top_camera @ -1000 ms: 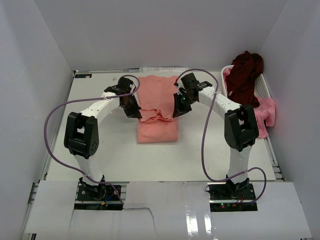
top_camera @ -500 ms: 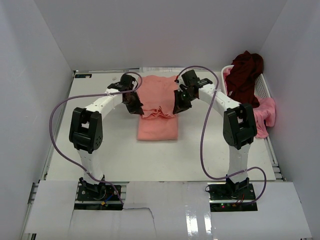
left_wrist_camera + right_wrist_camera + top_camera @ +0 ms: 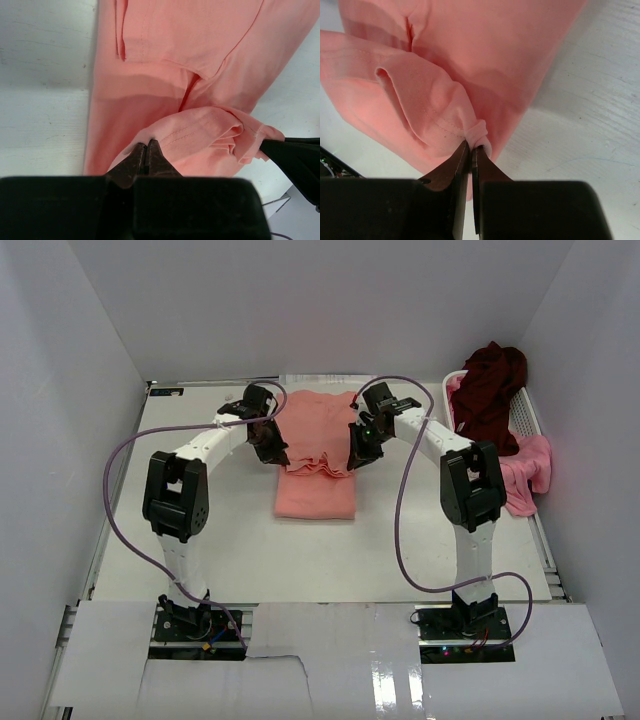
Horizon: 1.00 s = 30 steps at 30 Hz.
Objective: Fold and stack the t-shirts
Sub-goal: Fold the folded rectangular tshirt in 1/3 of the way
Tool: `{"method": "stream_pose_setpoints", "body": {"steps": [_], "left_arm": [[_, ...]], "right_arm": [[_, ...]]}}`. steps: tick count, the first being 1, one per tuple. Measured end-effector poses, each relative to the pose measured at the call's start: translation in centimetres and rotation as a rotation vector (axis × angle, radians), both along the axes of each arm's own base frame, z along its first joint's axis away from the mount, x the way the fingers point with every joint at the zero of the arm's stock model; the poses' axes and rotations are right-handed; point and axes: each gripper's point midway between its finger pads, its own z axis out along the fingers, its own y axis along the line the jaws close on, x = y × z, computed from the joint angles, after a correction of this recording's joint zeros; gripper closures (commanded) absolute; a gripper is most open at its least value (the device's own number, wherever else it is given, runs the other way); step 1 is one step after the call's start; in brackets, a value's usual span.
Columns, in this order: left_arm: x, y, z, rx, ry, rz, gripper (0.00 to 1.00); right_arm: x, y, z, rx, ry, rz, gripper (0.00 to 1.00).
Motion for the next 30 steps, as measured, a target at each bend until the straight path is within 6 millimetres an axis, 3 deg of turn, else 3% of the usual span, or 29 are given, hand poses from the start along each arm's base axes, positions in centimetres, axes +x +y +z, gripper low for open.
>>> {"method": "stream_pose_setpoints", "body": {"steps": [19,22,25,30], "left_arm": [[0.4,0.0,-1.3,0.016,0.019,-0.002,1.00],[0.4,0.2,-1.3,0.016,0.019,0.002,1.00],[0.5,0.2,-1.3,0.017,0.019,0.004,1.00],[0.7,0.4,-1.3,0.013,0.016,0.016,0.95]], "right_arm": [[2.4,0.3,-0.1,0.012,-0.021,-0.014,0.90],[2.6,0.4,-0.4,0.011,-0.017,-0.016,0.85],[2.9,0.5,-0.5,0.012,-0.017,-0.018,0.74],[3.6,0.6,0.0,0.020,-0.035,-0.022,0.69]]}}
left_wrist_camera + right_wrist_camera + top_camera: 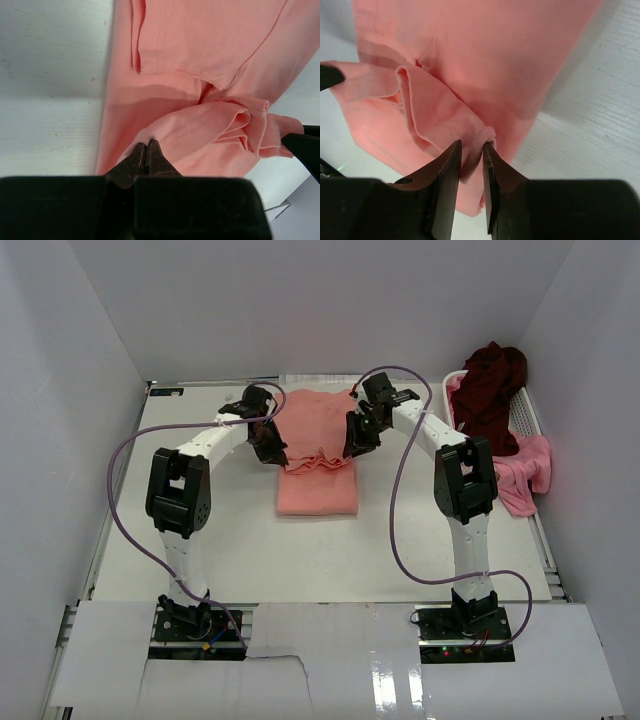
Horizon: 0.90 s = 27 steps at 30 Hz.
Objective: Fold and stack the t-shirts
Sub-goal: Fold the folded rectangular tshirt in 1/3 of the way
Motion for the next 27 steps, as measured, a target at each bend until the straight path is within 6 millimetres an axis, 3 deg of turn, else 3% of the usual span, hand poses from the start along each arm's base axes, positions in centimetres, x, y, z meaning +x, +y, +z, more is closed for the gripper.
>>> {"method": "stream_pose_setpoints", "body": {"steps": [7,10,11,15,22,27], "left_arm": [[1.2,0.6,0.4,-0.019,-0.025,0.045,0.85],[2.0,0.8,1.2,-0.030,-0.046,0.062,0.77],[2.4,0.8,1.6,-0.036,-0.057,0.066,0.59],[4.0,0.5,3.2,-0.067,-0.117,0.077,0.31],[4.6,0.4,4.0,-0.090,-0.150,0.094,0.30],[2.8,-0.1,6.0,-0.150,-0.212,0.044,0.34]], "right_arm": [[1.4,0.3,1.7,0.023,-0.044,-0.014,0.67],[1.8,0.5,2.4,0.034,-0.055,-0.026,0.57],[1.9,0.6,2.6,0.037,-0.058,-0.029,0.56],[2.0,0.6,2.7,0.040,-0.061,-0.033,0.56],[1.7,0.9,2.1,0.065,-0.063,-0.036,0.56],[-1.9,0.9,1.7,0.150,-0.015,-0.014,0.57]]}}
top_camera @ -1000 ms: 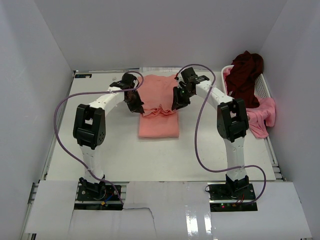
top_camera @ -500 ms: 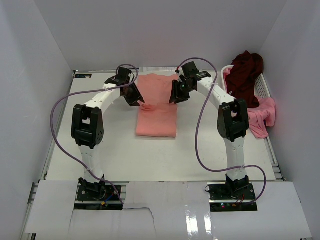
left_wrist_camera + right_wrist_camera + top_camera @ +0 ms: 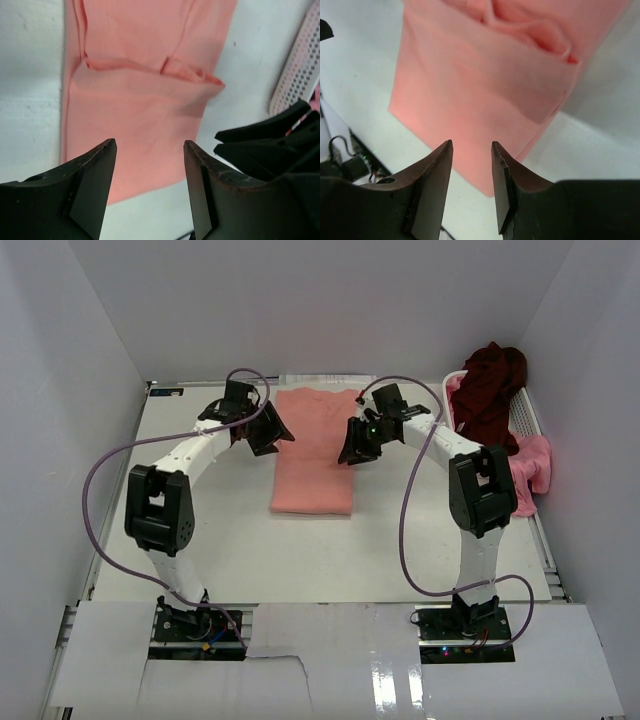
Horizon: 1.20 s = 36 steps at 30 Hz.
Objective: Fold and stack the t-shirts
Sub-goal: Fold the folded rectangular tshirt in 1/3 of the way
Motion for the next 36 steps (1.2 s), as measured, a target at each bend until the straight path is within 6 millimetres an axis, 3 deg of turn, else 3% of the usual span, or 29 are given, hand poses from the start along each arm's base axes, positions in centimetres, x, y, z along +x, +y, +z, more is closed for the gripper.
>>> {"method": "stream_pose_setpoints", "body": {"steps": [3,4,6,7,8,11,14,22,31,36], "left_arm": [[-2.9,-0.3,0.8,-0.056,-0.053,-0.069,0.36],[-4.2,-0.4,0.8,-0.076,-0.065,-0.091,0.40],[-6.7,-0.7,0.4,-0.127,-0.087,-0.135,0.63],[-8.0,-0.8,-0.1,-0.152,-0.092,-0.159,0.69],[-9.1,-1.0,-0.7,-0.175,-0.090,-0.180,0.81],[-11.3,-1.6,-2.7,-0.218,-0.065,-0.227,0.99],[-12.2,-2.1,-3.7,-0.244,-0.067,-0.265,1.00],[-11.5,-3.8,-2.4,-0.293,-0.196,-0.357,1.00],[-11.3,-5.5,-4.3,-0.314,-0.218,-0.435,1.00],[-11.0,-6.2,-6.1,-0.308,-0.219,-0.458,1.00]], "right_arm": [[-2.4,0.4,0.6,0.087,0.013,0.021,0.63],[-3.0,0.5,0.8,0.112,0.016,0.025,0.82],[-3.7,1.2,1.1,0.167,0.014,0.044,0.92],[-3.8,1.6,1.3,0.189,0.014,0.051,0.92],[-3.8,2.0,1.3,0.205,0.014,0.057,0.92],[-3.9,3.5,1.6,0.252,0.006,0.085,0.92],[-4.3,5.1,1.4,0.284,0.012,0.116,0.92],[-3.4,8.6,-0.7,0.319,0.053,0.163,0.92],[-1.7,9.8,-2.5,0.336,0.059,0.159,0.92],[-1.5,10.0,-5.5,0.325,0.091,0.155,0.92]]}}
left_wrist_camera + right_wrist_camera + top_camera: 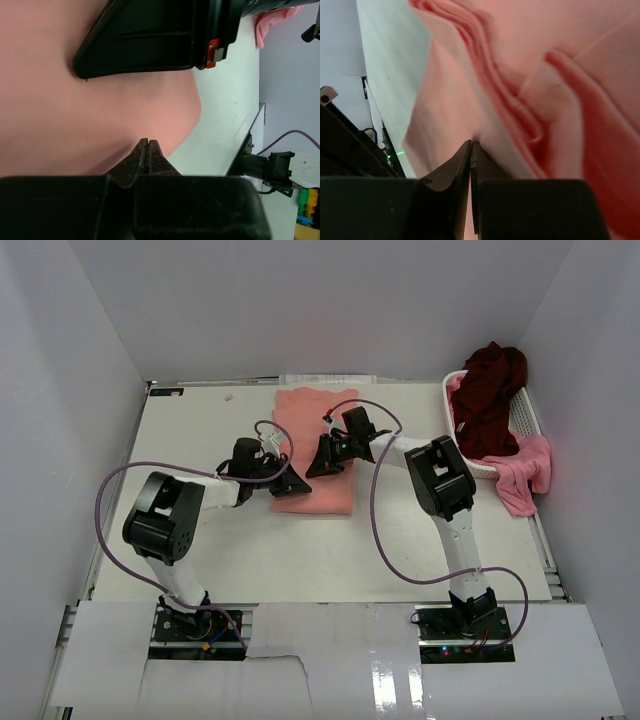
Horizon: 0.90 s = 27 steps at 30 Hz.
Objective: Fold and stack the t-shirts
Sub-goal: Fold the folded rectangular tshirt in 1/3 of the way
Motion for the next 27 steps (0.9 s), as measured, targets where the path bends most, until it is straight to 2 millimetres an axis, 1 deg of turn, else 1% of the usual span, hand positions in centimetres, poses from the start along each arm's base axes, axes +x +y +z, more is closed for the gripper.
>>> {"method": "stream_pose_setpoints", "body": {"steps": [2,4,7,12,20,23,27], "left_arm": [[0.0,-0.3,-1.0,0.009,-0.001,-0.008,1.00],[-0.3,-0.5,-2.3,0.024,0.004,-0.010,1.00],[-1.5,-0.3,-4.5,0.045,0.024,-0.006,1.00],[-1.6,-0.3,-4.5,0.030,-0.035,-0.002,1.00],[-3.6,0.7,-4.5,0.056,-0.066,0.008,1.00],[-3.9,0.8,-4.6,0.059,-0.078,0.007,1.00],[-4.0,0.8,-4.5,0.057,-0.090,0.005,1.00]], "right_arm": [[-0.2,0.0,-1.3,-0.009,0.025,0.000,0.92],[-0.2,0.2,-1.4,0.009,0.028,0.010,0.92],[-0.1,0.2,-1.3,0.013,0.019,0.012,0.92],[0.0,0.1,-1.5,0.016,0.015,0.014,0.92],[0.7,0.2,-1.5,0.040,0.022,0.025,0.92],[1.9,0.5,-1.3,0.052,0.008,0.018,0.92],[4.3,0.6,-1.2,0.075,-0.005,-0.001,0.92]]}}
